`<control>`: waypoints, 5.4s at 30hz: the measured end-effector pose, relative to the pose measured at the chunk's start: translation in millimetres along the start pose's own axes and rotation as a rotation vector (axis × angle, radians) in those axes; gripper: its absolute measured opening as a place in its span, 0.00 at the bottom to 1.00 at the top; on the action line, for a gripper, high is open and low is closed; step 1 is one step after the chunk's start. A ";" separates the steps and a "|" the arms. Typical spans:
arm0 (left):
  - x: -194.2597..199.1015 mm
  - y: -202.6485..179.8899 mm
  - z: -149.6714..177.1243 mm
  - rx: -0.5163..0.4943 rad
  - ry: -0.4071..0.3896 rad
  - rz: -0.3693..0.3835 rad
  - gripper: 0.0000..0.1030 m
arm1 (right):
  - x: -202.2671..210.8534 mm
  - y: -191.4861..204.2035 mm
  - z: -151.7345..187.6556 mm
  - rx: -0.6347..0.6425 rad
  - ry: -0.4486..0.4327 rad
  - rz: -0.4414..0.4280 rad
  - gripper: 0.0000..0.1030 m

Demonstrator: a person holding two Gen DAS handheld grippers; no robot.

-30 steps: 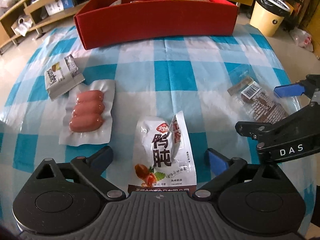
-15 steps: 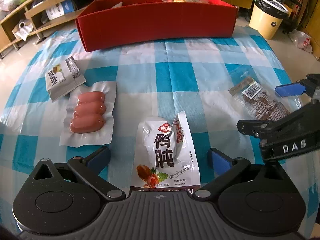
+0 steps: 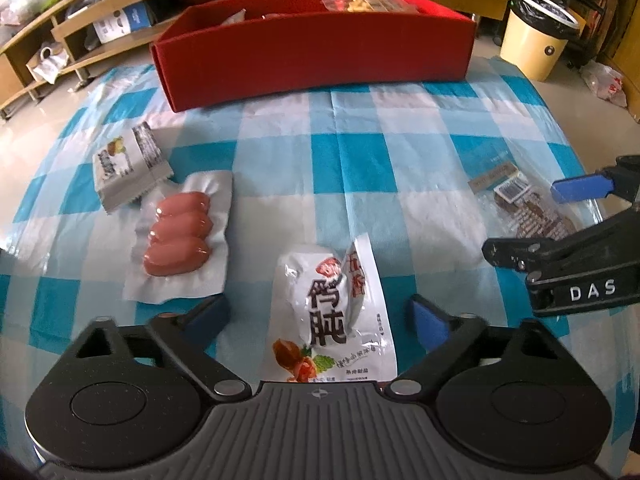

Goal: Organize snacks
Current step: 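Close left tool on the white pouch while right tool closes on the jerky bag, then lift the white pouch and jerky bag and carry both over the red box, then open left tool to drop the pouch while right tool drops the jerky bag, then move left tool to the Kaprons wafer packet while right tool approaches the sausage pack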

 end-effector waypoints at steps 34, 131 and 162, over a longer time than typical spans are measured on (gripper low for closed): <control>37.2 20.6 -20.4 0.107 -0.090 0.071 0.59 | 17.8 -7.6 -21.1 -0.058 -0.084 -0.034 0.86; 11.0 56.2 -181.1 0.065 -0.288 -0.069 0.60 | 9.3 -50.9 -165.5 -0.247 -0.345 -0.049 0.86; 25.4 96.0 -160.0 0.078 -0.261 -0.180 0.84 | 10.4 -23.0 -175.8 -0.188 -0.363 -0.069 0.81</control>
Point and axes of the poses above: each gripper's, at about its wrist camera, not at the fingertips, and x roughly against the way its jaws point, y to its left, z to its underside, the point moved 3 cm from there along -x, roughly the way its jaws point, and after that the axes turned 5 degrees about -x, right-handed, at the moved point
